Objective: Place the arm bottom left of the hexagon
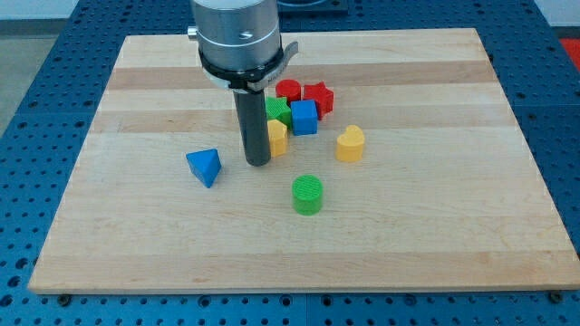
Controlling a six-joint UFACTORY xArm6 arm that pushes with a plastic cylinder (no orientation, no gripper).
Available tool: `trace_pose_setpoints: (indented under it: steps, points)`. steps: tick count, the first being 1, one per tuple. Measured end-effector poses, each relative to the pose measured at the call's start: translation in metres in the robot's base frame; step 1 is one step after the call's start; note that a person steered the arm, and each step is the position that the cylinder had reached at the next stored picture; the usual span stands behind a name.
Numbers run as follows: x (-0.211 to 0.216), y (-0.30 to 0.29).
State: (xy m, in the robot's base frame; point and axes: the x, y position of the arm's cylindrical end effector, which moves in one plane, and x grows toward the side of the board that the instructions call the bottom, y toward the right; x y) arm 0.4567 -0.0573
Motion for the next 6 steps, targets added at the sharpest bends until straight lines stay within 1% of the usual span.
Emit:
trace_pose_setpoints:
  steps: [1,2,3,4,5,6]
  points:
    - [0.000,0.001]
    - [0.009,-0.002]
    - [0.018,-0.019]
    - [0.007,-0.034]
    - [-0.011,-0.039]
    - [-0.017,-0.039]
